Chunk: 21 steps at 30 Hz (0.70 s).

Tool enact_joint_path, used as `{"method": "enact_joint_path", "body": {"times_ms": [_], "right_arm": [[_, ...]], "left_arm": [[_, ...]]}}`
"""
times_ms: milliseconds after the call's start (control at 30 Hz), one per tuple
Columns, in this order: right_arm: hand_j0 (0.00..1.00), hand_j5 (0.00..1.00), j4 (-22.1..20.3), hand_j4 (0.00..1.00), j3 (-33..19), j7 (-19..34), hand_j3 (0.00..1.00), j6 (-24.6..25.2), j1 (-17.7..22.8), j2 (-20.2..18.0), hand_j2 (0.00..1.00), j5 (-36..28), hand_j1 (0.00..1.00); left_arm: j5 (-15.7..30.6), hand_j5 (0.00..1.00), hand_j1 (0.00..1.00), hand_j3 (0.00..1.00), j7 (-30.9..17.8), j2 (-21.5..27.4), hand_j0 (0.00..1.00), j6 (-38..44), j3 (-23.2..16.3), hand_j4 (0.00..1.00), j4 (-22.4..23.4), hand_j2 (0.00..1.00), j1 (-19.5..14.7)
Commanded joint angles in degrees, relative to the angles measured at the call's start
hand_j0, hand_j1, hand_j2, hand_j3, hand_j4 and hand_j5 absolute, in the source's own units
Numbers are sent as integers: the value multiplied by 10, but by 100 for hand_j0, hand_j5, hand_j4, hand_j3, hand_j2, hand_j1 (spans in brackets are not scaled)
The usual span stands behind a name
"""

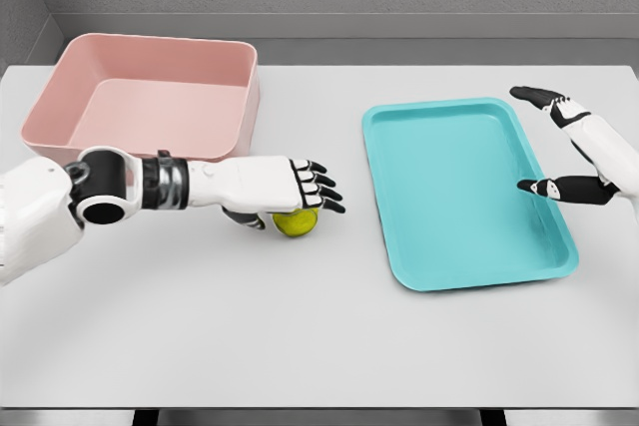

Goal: Put the tennis from the blue tray into the pink basket with both arms

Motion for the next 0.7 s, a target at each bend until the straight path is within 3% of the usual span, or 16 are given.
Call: {"method": "enact_joint_path", "body": {"times_ms": [0,533,667], "right_arm": [[100,100,0,100,0,0,100,2,0,0,100,-5,100],[100,100,0,100,0,0,100,2,0,0,100,-5,100],[100,100,0,100,0,0,100,2,0,0,100,-5,100]], "left_arm": [[3,100,100,100,0,-3,100,1,-1,100,4,100,0],[1,100,100,100,-13,-14,100,1,-5,100,20,100,1],[1,91,91,91,-17,-14,91,1,-14,91,23,91,1]]}}
